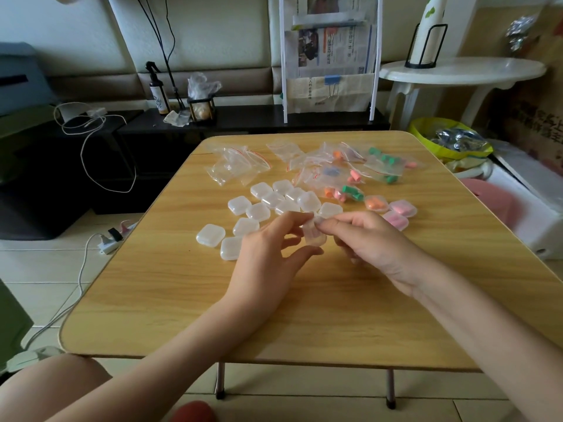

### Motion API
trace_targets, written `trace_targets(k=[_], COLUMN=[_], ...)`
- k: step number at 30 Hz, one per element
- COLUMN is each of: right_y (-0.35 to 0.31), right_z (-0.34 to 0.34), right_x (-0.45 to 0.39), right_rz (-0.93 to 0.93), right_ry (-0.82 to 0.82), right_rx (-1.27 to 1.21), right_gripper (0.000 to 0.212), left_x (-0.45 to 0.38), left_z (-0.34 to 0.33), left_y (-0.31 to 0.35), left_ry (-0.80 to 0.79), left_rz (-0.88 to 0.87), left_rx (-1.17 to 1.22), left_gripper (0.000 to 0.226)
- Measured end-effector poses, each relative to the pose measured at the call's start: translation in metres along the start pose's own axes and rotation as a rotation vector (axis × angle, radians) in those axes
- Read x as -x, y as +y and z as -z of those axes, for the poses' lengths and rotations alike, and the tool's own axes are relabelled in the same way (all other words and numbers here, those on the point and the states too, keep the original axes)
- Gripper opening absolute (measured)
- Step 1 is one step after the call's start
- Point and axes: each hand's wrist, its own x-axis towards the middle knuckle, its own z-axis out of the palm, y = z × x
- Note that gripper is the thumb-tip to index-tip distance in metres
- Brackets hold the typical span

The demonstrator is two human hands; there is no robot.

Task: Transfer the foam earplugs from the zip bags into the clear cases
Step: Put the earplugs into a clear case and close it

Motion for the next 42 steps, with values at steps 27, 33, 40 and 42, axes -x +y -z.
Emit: trace_targets(k=[27,33,40,42], right_y=[0.001,0.006,0.003,0.001], right_z=[0.008,0.009,0.011,0.007], right_x=[0.007,0.002,0.0,0.002], right_rz=[0.576,0.635,0.389,0.336], right_ry=[0.113,0.249,0.124,0.097], right_rx=[0.874,0.926,0.558,0.492], right_gripper=[0.045,0.028,0.03,0.028], left_x=[-0.016,-0.016,-0.005,-0.006], left_z=[0.015,0.014,0.014,0.012], left_y=[0.004,0.005,0.017,0.018], left_ry=[-0.219,-0.226,-0.702,-0.696], left_rz=[0.847,0.856,0.706,0.716], left_rx=[0.99,1.01,1.048,1.073], left_gripper=[0.029,0.039,0.027,0.031])
